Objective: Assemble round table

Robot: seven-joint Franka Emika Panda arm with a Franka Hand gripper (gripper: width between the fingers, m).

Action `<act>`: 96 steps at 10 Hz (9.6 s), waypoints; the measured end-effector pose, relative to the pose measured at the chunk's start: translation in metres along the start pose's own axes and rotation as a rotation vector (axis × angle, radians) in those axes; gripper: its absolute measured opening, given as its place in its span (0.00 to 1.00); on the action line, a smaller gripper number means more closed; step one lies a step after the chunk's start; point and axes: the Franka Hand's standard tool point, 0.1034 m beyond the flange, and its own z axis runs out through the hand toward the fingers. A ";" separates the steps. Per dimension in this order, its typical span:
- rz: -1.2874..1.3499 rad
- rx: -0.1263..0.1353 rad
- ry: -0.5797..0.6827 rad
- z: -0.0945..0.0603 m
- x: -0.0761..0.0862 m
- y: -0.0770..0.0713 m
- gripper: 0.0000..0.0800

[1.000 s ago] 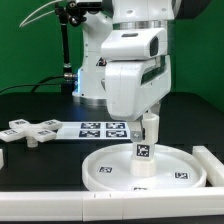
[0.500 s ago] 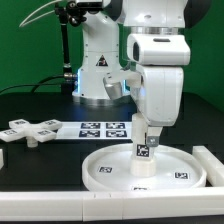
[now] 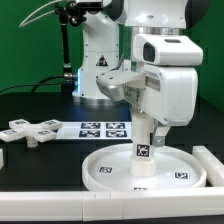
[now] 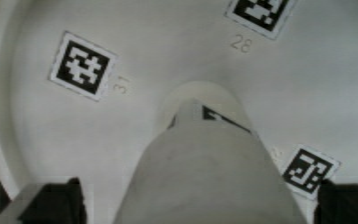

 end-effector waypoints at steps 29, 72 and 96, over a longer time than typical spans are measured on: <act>1.574 0.101 0.039 0.004 -0.003 -0.005 0.51; 1.460 0.139 0.131 -0.006 0.003 0.002 0.81; 0.061 0.050 0.036 0.001 -0.005 -0.005 0.51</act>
Offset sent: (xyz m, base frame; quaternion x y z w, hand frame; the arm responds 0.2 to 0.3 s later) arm 0.0000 0.0000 0.0000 0.0000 0.0000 0.0000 1.0000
